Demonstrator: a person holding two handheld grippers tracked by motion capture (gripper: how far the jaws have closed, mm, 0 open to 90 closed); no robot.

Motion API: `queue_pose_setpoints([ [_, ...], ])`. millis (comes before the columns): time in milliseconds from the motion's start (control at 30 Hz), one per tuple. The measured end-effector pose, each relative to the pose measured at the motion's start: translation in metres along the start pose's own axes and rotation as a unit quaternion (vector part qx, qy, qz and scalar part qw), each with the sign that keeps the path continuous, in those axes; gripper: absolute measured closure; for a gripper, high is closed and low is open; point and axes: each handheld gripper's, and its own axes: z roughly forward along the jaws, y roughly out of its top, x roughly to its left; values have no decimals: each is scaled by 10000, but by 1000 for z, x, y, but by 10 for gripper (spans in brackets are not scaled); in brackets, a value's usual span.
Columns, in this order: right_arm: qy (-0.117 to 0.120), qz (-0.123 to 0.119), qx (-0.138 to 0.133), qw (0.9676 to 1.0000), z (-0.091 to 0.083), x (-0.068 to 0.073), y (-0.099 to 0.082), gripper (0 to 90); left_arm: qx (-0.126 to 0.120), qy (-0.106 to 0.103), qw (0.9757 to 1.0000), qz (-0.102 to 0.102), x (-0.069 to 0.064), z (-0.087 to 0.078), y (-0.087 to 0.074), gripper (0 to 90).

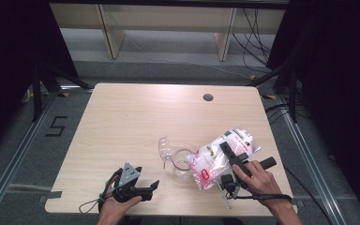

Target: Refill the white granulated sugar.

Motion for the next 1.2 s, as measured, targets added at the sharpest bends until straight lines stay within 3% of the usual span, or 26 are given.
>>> queue_pose_setpoints([
  [67,28,203,72,9998,-1,3,0,613,0,-7,10000,-12,0,0,0,178],
  [133,22,109,37,9999,0,2,0,613,-3,-8,10000,-14,0,0,0,179],
  [267,32,183,98,9998,-1,2,1,614,-1,-6,10000,-13,0,0,0,178],
  [333,21,26,67,10000,-1,0,1,615,-24,-18,10000,-54,-1,0,0,178],
  [400,17,-19,46,10000,-1,-1,1,615,-19,2,10000,21,0,0,0,178],
  [500,-7,-72,48,10000,-1,-3,2,615,-5,-32,10000,-45,-1,0,0,178],
  [533,-12,-43,73,10000,-2,-2,2,616,7,-2,10000,56,0,-1,0,178],
  [600,-7,63,125,9999,-2,0,2,616,3,0,10000,74,1,-1,0,178],
  [667,-31,-16,112,9999,-2,-2,3,616,9,-23,10000,33,0,-1,0,178],
  [700,-31,-78,102,9999,-2,-3,3,616,13,-48,9999,-101,-2,-1,0,179],
  [933,-25,-91,115,9999,-2,-4,3,619,5,3,10000,60,0,0,0,178],
  [967,-23,-92,114,9999,-2,-4,3,619,-4,-30,10000,-41,-1,0,0,178],
  [1133,31,-39,133,9999,-1,-3,3,620,-3,-21,10000,-29,-1,0,0,178],
  [1200,18,-151,99,9998,-1,-6,3,621,0,-19,10000,-25,0,0,0,178],
])
